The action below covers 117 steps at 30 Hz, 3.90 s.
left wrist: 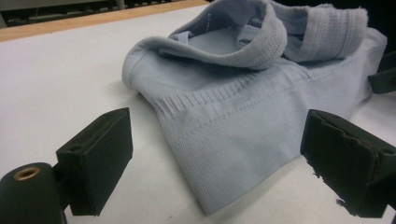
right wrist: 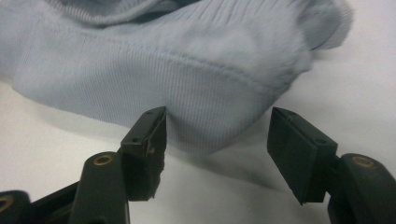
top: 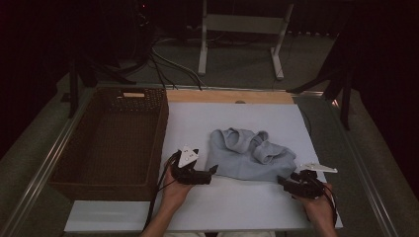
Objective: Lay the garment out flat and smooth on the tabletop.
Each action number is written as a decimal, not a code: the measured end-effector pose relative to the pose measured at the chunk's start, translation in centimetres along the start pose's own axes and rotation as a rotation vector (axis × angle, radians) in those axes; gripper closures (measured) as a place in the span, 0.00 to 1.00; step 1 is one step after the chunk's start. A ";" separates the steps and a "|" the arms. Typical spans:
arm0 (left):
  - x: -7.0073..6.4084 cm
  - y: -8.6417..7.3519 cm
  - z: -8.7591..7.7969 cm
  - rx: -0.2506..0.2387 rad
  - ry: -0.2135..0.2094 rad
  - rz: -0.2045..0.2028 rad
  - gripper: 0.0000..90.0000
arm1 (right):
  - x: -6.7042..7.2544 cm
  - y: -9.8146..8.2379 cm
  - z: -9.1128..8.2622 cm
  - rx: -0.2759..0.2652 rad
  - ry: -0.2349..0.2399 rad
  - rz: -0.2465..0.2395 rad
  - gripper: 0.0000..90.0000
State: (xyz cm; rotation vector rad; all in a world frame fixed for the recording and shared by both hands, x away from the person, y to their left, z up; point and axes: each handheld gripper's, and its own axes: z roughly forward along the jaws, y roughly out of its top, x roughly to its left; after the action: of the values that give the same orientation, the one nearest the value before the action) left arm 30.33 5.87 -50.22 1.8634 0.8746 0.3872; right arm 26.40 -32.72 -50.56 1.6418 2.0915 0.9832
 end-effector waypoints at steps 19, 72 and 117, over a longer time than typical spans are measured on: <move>0.2 -0.7 0.6 0.044 0.000 -0.036 0.15 | 1.5 -0.2 -3.1 -0.054 0.040 -0.024 0.94; -0.8 1.4 -1.3 0.094 -0.072 -0.112 0.98 | 2.4 0.2 -5.0 -0.114 0.059 -0.038 0.94; -0.9 3.7 -2.6 0.033 -0.069 -0.115 0.98 | 4.3 -0.7 -3.4 -0.075 -0.146 -0.372 0.33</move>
State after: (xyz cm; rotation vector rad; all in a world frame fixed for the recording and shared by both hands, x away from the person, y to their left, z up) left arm 29.63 6.01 -45.66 1.8361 0.9411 0.2371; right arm 22.52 -29.86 -47.83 1.1884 2.1264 0.7832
